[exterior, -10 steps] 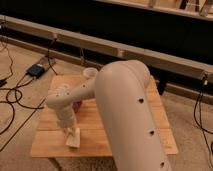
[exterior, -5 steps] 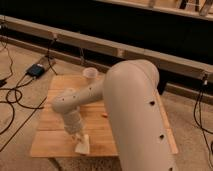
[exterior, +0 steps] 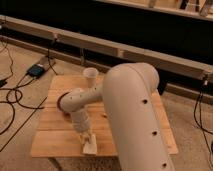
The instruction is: Wipe the white sponge on the table
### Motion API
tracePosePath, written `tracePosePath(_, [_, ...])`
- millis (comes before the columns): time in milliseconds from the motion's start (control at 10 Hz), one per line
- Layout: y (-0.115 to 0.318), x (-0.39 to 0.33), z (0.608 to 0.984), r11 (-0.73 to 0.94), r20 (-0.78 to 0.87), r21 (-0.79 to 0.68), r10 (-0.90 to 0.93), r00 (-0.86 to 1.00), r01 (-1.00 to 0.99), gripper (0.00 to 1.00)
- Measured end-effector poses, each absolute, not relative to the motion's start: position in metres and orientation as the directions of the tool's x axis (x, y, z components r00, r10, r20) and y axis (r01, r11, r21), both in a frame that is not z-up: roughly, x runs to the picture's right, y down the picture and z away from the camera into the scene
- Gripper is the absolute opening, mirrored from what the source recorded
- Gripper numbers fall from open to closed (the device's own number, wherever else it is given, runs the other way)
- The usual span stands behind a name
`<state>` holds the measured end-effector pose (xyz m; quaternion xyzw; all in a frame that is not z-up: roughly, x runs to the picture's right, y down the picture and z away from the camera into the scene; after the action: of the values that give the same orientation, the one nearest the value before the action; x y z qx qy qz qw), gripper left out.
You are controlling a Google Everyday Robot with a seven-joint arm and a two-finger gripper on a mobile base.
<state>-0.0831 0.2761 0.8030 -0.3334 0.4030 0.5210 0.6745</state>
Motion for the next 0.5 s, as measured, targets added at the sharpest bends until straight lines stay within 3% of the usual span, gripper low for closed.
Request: tracePosePath(500, [0.240,-0.050,0.841,0.168,-0.863,0.100,0.504,-0.001,-0.981,0.00])
